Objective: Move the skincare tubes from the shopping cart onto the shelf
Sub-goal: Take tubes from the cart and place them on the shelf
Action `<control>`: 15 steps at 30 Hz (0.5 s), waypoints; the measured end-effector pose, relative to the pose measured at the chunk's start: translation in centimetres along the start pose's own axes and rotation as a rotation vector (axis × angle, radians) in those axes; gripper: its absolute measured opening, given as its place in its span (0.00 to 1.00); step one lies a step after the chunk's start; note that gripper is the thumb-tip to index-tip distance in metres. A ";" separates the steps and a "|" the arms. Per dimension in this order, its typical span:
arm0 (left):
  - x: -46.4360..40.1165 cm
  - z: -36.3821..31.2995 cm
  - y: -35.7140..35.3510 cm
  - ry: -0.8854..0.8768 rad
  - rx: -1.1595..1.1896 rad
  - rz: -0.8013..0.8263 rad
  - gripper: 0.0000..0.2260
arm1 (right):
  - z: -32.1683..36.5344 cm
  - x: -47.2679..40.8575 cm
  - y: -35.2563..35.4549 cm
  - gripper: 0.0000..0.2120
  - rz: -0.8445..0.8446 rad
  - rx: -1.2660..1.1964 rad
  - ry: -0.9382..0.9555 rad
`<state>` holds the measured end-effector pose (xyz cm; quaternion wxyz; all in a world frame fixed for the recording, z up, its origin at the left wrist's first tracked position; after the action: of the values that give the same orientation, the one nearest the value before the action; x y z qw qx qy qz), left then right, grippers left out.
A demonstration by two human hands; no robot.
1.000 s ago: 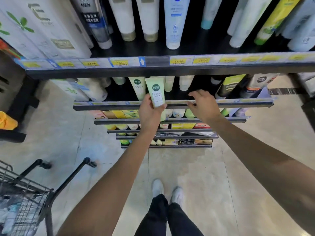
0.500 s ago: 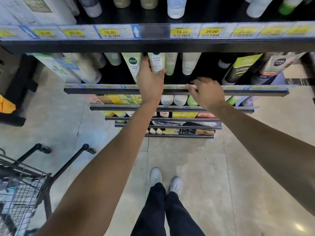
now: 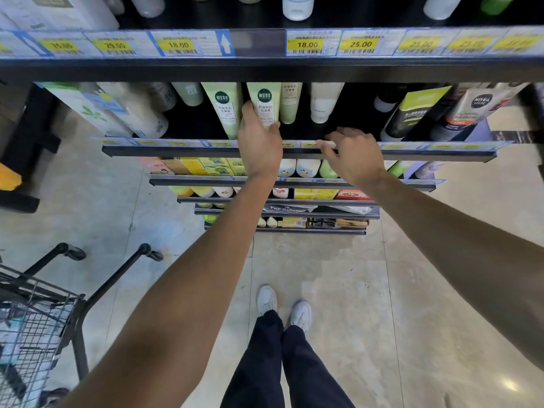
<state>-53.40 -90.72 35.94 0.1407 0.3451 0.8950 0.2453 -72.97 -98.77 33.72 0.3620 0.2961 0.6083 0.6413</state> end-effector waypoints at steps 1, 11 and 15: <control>0.0 0.0 0.0 0.006 -0.003 -0.006 0.20 | 0.0 0.0 0.0 0.26 -0.002 0.000 0.000; -0.2 0.5 -0.1 0.028 -0.029 -0.006 0.19 | -0.1 0.1 -0.2 0.25 0.031 -0.034 -0.011; -0.2 0.4 -0.1 0.021 -0.037 0.002 0.18 | -0.3 0.0 -0.5 0.26 0.065 -0.058 -0.029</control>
<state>-53.18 -90.79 35.56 0.1372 0.3407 0.8914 0.2657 -73.13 -98.94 33.23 0.3582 0.3145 0.5740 0.6659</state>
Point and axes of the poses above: each hand's wrist, its own x-axis away from the middle knuckle, its own y-axis out of the back of the hand, z = x × y, the point moved 7 cm from there along -x, towards the middle knuckle, and after that the axes turned 4 degrees about z, right-handed, at the moved point
